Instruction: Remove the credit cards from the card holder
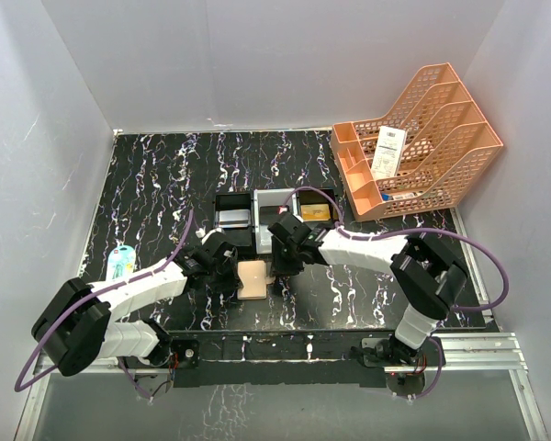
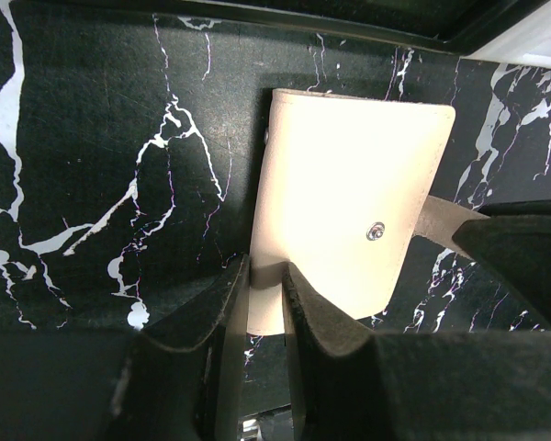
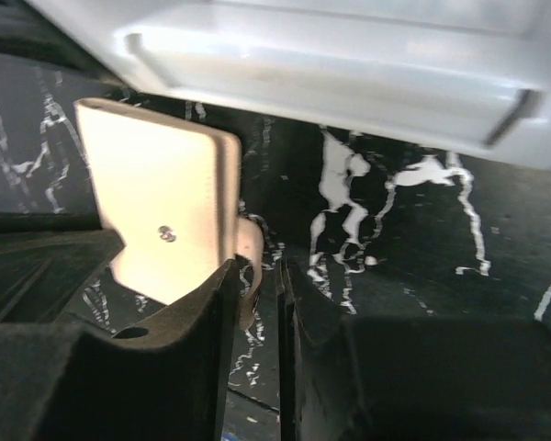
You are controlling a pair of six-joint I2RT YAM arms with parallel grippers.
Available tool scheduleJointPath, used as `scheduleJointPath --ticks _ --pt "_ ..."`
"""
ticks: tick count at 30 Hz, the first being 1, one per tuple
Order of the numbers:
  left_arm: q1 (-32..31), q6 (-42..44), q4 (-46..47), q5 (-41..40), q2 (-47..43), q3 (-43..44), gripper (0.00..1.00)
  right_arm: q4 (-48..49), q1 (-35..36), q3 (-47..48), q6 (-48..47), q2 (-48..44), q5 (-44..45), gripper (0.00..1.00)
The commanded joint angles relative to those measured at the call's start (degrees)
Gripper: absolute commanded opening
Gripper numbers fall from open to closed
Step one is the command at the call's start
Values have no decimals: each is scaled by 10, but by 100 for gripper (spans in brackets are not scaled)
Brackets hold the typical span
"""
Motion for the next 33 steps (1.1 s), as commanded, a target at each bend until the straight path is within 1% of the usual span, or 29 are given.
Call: scheduleJointPath --ticks 1,4,8,12,16,20,21,24,28,30,33 --pt "-3 5 -37 -3 -1 -10 19 64 2 -5 3 4 -48 20" --pt "-3 5 -40 -4 -5 -10 19 65 2 -6 4 10 -44 18" --pt "-3 4 -45 -7 -11 -9 19 36 2 3 4 16 -14 13" --pt "-3 1 -46 -7 -16 -9 19 13 2 6 3 13 9 14" --pt "-3 0 -45 -7 -18 -7 19 28 2 -3 -1 9 -10 14" --pt "-3 1 -48 -7 -25 -5 20 46 2 -9 2 -1 -12 0" --pt "-3 1 -49 -7 -31 -4 21 50 2 -10 2 -7 -12 0" --pt "-3 -1 -52 -15 -67 -6 32 47 2 -7 -2 -31 -4 0" --pt "-3 -9 -73 -42 -128 -6 54 31 2 -3 -6 -70 -3 0" --pt "-2 -13 -90 -57 -159 -4 60 28 2 -4 -9 -86 -16 0" --pt "-3 -19 -116 -79 -205 1 67 34 2 -4 -12 -103 -52 0"
